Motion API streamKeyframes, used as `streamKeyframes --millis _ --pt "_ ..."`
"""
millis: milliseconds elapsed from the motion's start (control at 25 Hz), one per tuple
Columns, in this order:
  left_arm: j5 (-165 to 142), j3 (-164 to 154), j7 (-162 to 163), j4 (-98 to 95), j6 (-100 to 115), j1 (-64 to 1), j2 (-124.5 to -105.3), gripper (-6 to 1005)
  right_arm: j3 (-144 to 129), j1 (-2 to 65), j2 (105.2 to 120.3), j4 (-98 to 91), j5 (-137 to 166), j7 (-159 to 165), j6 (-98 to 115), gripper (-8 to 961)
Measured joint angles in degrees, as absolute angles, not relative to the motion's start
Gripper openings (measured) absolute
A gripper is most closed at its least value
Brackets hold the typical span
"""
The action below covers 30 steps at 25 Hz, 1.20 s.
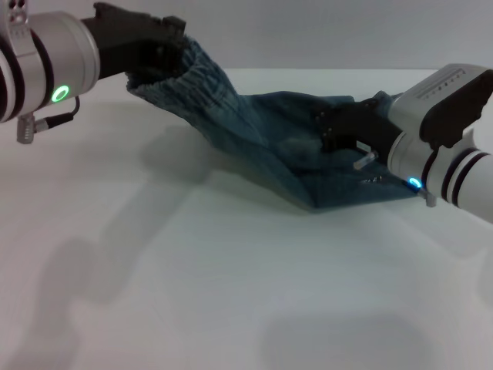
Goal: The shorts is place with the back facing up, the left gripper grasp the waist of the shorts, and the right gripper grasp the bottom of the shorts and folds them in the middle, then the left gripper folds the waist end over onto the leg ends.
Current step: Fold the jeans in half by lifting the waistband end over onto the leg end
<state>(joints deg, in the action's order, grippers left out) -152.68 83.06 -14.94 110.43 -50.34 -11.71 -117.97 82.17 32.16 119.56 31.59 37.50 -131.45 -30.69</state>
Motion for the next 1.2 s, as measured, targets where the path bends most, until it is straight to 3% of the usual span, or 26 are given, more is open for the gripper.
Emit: streamKeyframes --millis 1000,1200 --pt "-152.67 81.03 -15.79 112.35 -49.31 -13.79 -117.95 2 59.07 39.9 119.64 31.74 22.88 -126.15 -24.58 -2" --pt "-152.67 80.72 -15.88 111.93 -49.1 -14.09 -117.94 2 60.86 38.25 119.6 33.23 22.85 -126.63 -22.68 -2"
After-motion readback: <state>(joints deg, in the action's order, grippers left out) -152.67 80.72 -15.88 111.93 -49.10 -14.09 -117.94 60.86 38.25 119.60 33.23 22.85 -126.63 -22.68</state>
